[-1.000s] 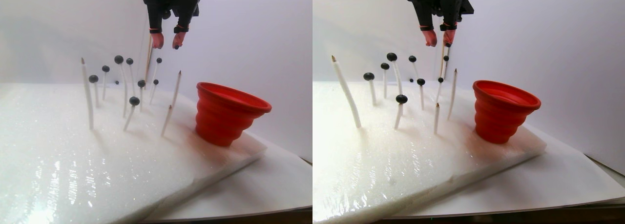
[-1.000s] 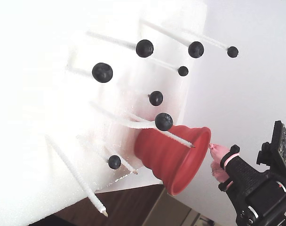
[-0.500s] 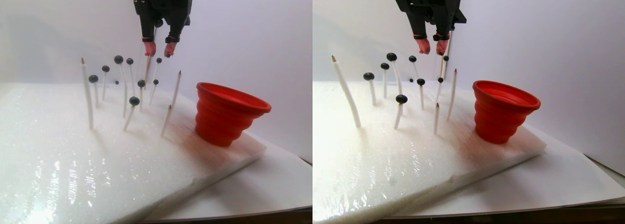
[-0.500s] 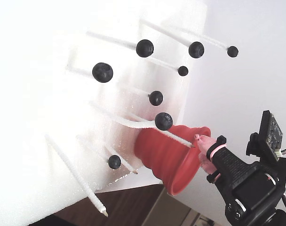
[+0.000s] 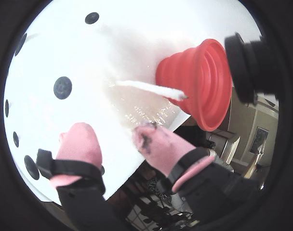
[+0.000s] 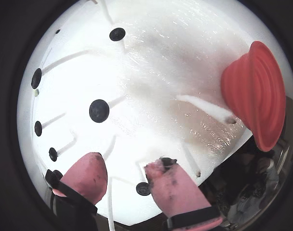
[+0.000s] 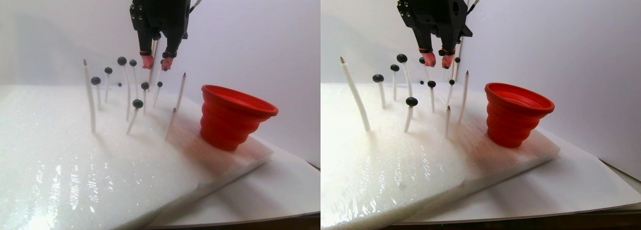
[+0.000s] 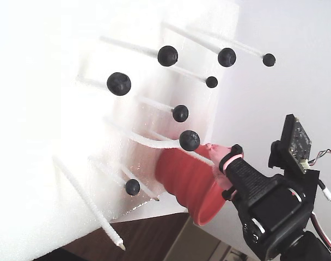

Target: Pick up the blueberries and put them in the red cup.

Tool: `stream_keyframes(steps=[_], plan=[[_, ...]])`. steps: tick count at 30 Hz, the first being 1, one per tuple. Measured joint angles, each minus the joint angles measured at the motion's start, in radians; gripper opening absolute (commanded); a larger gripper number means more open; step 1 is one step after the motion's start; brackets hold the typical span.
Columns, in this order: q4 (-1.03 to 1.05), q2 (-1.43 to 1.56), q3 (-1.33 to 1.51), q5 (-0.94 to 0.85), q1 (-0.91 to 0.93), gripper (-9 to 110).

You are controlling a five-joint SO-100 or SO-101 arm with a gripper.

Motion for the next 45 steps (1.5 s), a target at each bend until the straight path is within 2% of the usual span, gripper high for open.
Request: stream_keyframes(steps=[45], plan=[[-0.183, -0.264, -0.110, -0.018, -0.077, 17]])
